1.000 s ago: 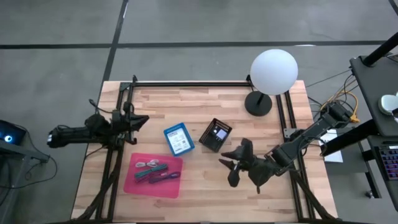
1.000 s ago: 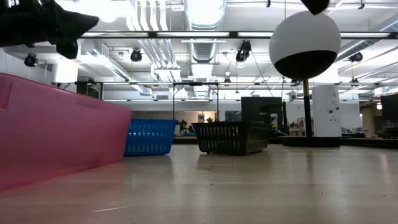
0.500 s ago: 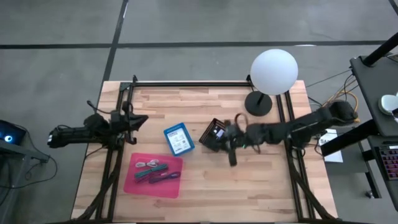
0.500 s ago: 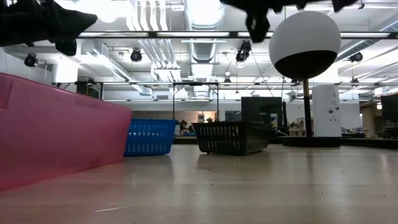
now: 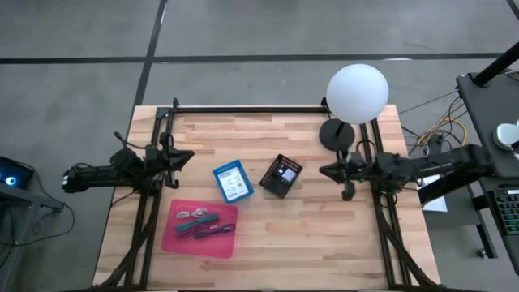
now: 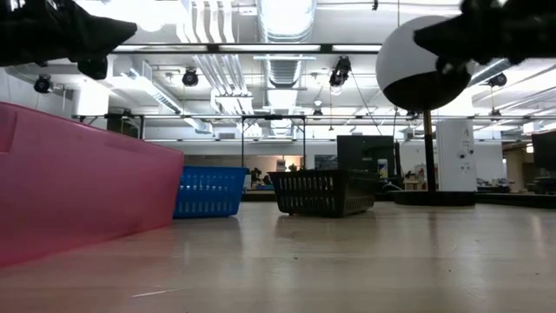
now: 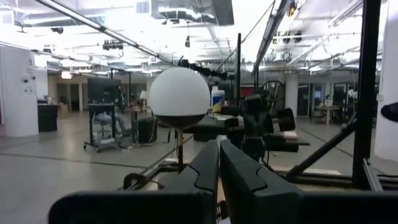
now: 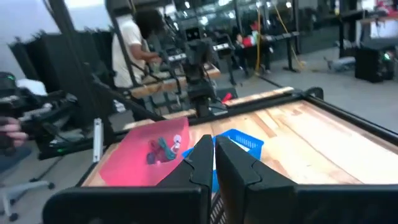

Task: Pick and place items into bin
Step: Return to Home Position

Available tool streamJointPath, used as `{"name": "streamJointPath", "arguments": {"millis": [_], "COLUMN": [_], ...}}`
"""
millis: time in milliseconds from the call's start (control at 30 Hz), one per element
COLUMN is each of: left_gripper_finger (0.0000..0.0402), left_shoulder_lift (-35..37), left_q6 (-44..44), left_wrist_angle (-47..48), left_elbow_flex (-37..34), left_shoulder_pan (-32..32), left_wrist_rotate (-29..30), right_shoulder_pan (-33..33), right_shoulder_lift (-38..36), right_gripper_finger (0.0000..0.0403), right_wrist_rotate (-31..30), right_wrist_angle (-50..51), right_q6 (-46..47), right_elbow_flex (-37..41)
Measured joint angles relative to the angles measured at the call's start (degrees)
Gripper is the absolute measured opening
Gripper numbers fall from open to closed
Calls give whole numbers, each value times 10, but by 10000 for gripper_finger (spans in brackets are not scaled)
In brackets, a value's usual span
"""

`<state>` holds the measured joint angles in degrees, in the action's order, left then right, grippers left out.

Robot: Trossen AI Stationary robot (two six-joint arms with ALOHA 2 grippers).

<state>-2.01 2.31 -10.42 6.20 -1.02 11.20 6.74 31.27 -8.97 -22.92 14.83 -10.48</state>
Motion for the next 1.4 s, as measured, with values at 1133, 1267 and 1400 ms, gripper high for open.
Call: {"name": "streamJointPath", "arguments": {"millis": [1133, 1267, 1400], "left_gripper_finger": [0, 0, 0], "left_shoulder_lift": [-7, -9, -9], "left_q6": [-32, -34, -35], "left_wrist_angle": [81, 82, 82], "left_elbow_flex": [-57, -57, -57], "left_shoulder_pan": [0, 0, 0], "left_wrist_rotate": [-44, -49, -49], "right_shoulder_pan": [0, 0, 0], "right_shoulder_lift": [-311, -311, -310], "right_gripper_finger": [8, 8, 8], "right_wrist_rotate": [-12, -15, -19], "right_wrist_angle": [197, 197, 197], "right_q6": [5, 8, -2], "right_elbow_flex": [99, 99, 99]}}
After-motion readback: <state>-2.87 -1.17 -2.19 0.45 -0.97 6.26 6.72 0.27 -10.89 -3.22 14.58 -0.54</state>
